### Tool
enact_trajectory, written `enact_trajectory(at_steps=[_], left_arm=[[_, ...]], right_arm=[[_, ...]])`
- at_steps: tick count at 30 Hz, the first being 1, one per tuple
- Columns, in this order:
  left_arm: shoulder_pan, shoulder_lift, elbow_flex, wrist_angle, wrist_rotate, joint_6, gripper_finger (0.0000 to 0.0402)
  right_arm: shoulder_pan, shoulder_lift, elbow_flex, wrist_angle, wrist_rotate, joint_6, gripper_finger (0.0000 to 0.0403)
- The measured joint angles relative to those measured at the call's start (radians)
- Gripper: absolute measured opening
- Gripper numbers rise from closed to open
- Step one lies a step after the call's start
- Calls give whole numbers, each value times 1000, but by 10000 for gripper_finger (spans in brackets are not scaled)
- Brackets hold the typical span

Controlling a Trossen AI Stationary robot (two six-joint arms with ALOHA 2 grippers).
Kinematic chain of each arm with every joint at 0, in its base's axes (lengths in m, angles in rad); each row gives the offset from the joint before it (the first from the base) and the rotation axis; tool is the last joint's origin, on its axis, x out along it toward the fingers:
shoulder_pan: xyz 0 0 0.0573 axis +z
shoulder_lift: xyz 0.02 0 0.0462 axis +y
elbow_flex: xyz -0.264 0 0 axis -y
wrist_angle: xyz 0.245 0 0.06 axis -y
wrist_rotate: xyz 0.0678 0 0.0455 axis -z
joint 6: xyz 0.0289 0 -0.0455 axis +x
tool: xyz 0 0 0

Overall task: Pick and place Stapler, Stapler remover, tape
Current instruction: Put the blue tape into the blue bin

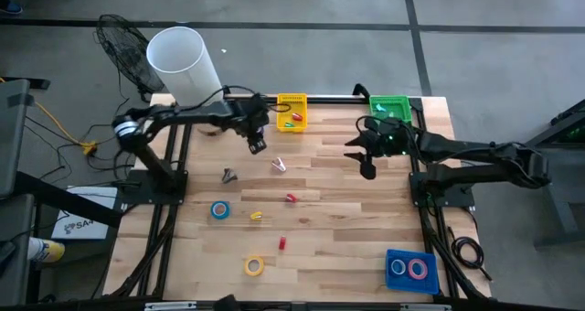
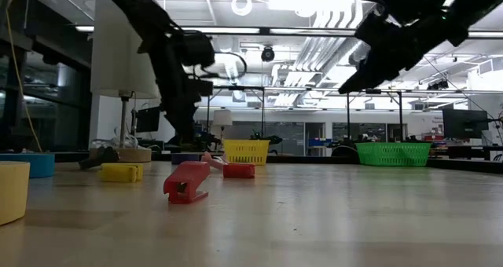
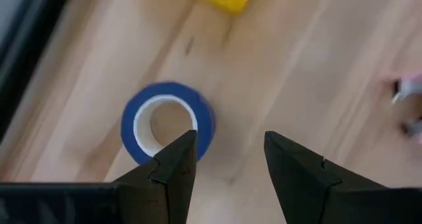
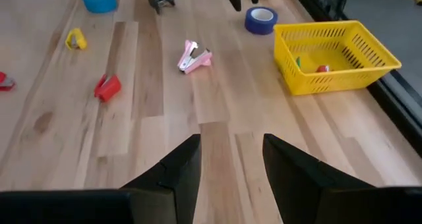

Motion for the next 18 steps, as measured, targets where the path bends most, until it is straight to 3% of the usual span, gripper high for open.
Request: enact_trajectory(at_steps=[7, 14, 18], left_arm=[[9, 114, 113, -101, -38, 164, 175], [12, 120, 122, -150, -27, 329, 175], [43, 120, 117, -168, 36, 399, 175]], right_arm=[[0, -49, -50, -5, -51, 13, 153], [14, -48, -50, -4, -80, 36, 153], [35, -48, -50, -4, -78, 39, 153]])
